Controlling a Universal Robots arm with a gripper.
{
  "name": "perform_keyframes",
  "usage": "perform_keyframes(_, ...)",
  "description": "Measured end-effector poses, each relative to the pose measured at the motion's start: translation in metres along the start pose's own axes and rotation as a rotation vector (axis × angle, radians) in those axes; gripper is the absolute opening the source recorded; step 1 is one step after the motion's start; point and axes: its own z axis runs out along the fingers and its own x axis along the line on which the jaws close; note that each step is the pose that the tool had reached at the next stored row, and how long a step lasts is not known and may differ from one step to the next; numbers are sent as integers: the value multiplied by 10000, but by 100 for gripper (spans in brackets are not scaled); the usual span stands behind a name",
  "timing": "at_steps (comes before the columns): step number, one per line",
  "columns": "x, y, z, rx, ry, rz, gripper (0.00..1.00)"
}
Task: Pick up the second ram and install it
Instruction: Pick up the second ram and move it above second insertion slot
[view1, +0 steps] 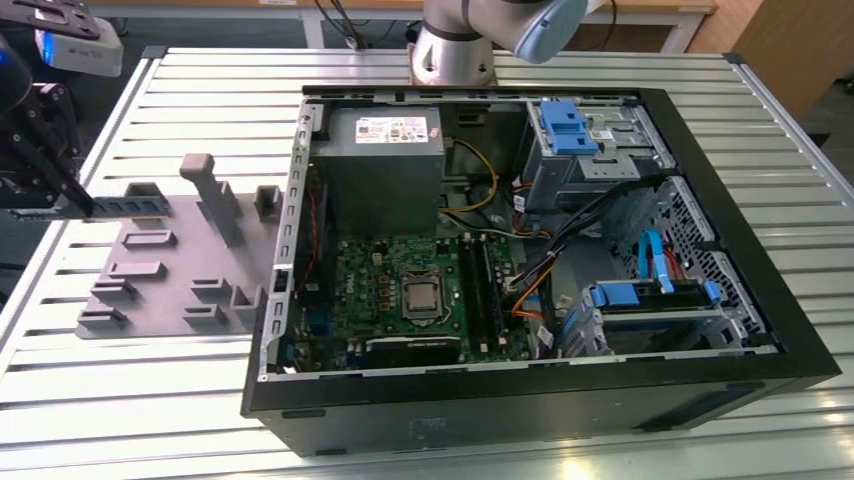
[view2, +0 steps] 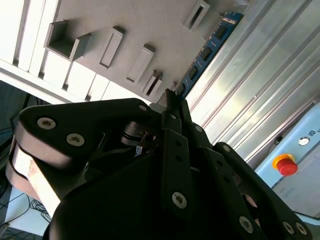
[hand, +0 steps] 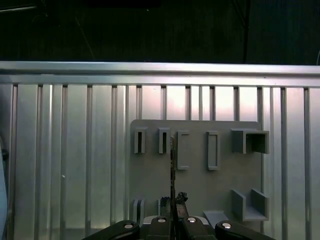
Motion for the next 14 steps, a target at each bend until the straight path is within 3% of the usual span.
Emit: perform_keyframes(14, -3, 2, -85, 0, 0, 0, 14)
